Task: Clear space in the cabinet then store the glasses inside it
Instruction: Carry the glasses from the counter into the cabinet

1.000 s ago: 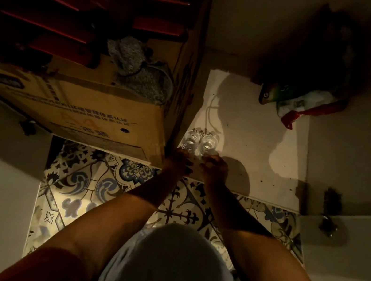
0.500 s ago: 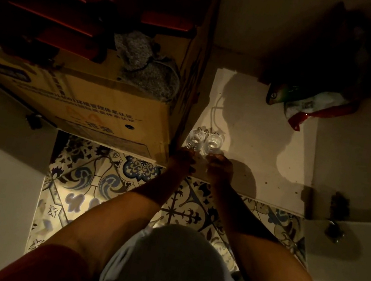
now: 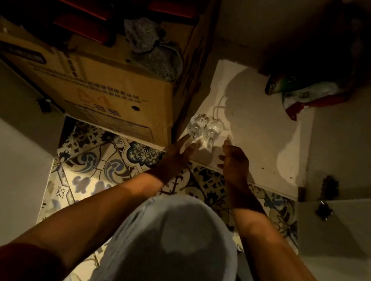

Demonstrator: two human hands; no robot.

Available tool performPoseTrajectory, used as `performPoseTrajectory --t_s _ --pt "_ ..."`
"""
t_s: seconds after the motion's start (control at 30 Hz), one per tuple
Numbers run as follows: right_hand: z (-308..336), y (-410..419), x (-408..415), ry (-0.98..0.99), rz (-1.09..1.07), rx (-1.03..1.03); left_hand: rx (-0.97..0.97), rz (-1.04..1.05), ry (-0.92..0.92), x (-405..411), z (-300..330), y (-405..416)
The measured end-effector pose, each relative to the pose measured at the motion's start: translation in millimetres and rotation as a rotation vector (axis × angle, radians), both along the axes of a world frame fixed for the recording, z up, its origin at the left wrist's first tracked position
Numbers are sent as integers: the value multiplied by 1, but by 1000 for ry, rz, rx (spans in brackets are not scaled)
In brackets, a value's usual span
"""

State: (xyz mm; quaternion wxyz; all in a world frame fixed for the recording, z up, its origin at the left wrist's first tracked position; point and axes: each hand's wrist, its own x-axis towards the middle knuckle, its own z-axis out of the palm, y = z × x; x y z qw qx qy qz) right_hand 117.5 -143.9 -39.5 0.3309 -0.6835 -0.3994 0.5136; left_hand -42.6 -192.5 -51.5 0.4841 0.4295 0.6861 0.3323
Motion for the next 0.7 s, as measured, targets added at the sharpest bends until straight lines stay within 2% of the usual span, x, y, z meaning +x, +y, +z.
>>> performPoseTrajectory --t_s 0.1,0.17,0.4,0.5,0.57,0.7 --pt "12 -13 8 104 -57 -1 29 -6 73 -15 -12 -7" --pt "18 -28 14 77 -8 31 49 49 123 -21 -11 -19" --pt "22 -55 12 -281 204 315 147 90 274 -26 31 -62" --pt "40 -59 13 -443 310 279 123 58 317 -26 61 -76" --pt "59 -68 16 -528 356 265 181 76 332 -25 84 -84" --pt "121 -91 23 -624 361 383 130 -47 687 -26 141 -86"
